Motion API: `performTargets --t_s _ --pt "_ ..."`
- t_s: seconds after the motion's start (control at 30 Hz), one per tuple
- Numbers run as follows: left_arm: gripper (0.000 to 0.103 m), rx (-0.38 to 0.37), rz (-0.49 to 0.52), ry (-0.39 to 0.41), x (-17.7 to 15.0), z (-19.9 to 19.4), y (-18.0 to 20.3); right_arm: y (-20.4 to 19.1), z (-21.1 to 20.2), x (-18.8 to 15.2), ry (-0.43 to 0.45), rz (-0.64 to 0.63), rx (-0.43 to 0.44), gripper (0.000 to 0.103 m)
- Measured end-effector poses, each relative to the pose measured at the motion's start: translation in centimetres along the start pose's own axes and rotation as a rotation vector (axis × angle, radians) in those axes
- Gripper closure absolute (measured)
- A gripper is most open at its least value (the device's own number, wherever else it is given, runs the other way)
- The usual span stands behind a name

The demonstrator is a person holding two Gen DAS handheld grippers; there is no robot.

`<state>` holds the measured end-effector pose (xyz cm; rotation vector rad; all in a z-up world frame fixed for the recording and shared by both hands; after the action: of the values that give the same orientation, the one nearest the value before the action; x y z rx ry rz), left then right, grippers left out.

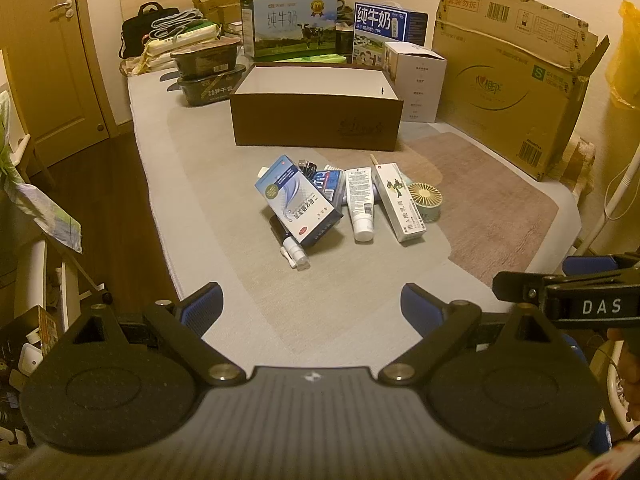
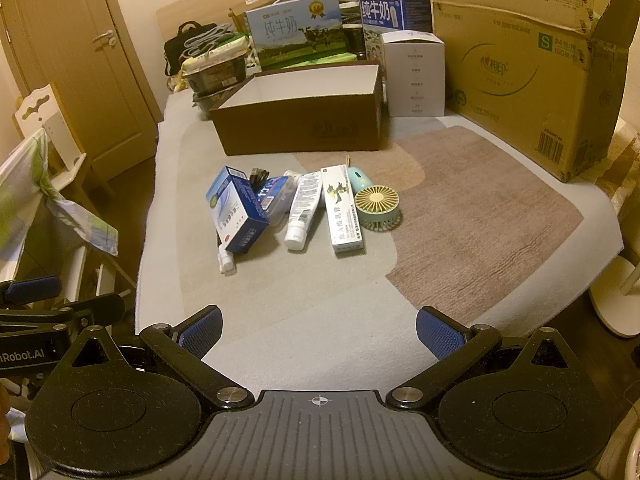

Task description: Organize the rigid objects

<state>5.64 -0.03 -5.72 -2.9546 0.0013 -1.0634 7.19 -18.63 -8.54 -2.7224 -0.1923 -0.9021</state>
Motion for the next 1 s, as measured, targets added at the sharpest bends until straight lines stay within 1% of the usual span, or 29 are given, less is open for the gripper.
performTargets --t_s 0.1,0.13,1.0 --pt "0.008 -0.001 0.000 0.000 0.00 0.01 0.01 0.00 -0.01 -0.02 0.000 0.001 0.000 0.000" --pt "0.008 -0.001 0.000 0.000 -0.08 0.23 0.89 0.01 -0.02 -0.06 0.000 0.000 0.000 0.000" --pt "0.008 -0.002 0.000 0.002 -0.06 0.18 0.84 0.11 -0.14 -0.12 0.002 0.001 0.001 0.000"
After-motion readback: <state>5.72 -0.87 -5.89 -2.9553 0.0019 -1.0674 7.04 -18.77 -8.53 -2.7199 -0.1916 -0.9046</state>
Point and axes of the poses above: each gripper's, at about its wrist camera, not at the fingertips, and z roughly the way its jaws point, y to its right, x to its top, the point moved 8 cm from there along z, roughly the way its jaws point, and after that the axes turned 5 degrees about -y, right-handed, at the moved point
